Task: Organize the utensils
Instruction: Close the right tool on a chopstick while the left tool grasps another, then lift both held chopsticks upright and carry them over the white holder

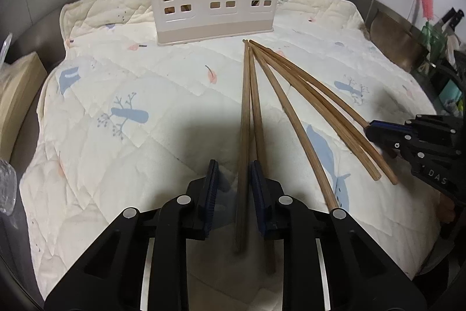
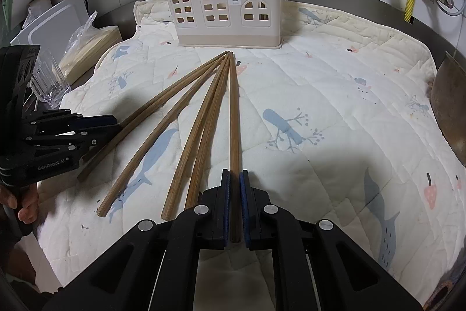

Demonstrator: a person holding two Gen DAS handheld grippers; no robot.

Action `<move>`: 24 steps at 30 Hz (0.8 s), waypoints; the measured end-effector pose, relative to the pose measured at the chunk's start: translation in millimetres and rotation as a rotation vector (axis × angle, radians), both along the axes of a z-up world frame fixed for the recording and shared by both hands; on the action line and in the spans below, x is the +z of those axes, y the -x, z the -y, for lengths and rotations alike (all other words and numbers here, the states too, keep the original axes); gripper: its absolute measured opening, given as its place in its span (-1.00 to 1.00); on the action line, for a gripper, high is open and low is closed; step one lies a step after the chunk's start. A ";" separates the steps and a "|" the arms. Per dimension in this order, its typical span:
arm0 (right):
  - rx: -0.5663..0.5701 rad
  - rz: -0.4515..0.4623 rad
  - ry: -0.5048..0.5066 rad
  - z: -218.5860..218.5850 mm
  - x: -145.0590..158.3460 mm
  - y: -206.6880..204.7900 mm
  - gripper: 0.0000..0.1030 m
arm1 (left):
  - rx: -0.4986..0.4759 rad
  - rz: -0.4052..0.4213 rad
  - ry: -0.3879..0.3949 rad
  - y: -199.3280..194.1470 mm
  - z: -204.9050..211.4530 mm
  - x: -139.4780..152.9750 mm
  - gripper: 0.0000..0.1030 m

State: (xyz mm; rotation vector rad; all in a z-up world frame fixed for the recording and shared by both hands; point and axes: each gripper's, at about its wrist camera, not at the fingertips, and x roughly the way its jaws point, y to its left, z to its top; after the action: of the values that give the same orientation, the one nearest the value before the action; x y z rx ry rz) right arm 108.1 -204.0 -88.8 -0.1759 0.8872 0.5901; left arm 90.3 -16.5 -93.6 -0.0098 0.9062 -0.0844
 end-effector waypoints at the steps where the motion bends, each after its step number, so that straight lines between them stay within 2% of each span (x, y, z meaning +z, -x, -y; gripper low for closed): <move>1: 0.000 0.001 0.001 -0.1 -0.4 0.0 -0.87 | 0.001 0.001 -0.009 -0.4 1.0 -0.1 -0.60; 3: -0.001 0.002 0.003 -0.8 -1.1 0.7 -0.87 | 0.008 0.002 -0.020 -1.6 2.5 -0.1 -0.64; 7: -0.004 0.006 0.003 -0.6 -0.9 1.2 -0.87 | 0.019 -0.001 0.014 -3.5 -0.6 1.3 -0.85; 12: -0.014 0.026 -0.004 3.1 5.7 3.5 -0.87 | 0.016 0.017 0.014 -0.4 -3.0 8.2 -0.85; 16: -0.022 0.064 -0.017 8.2 21.4 5.3 -0.87 | 0.012 0.048 0.022 3.5 -7.5 23.2 -0.86; 24: -0.008 0.197 -0.063 9.9 77.1 8.6 -0.87 | -0.015 0.144 0.012 8.1 -7.2 63.1 -0.89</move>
State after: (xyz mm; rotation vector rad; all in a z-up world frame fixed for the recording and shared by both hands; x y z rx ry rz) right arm 99.5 -213.9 -11.7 -0.1700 0.6780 0.5819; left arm 82.2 -9.3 -30.5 -0.0083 0.7623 -0.1029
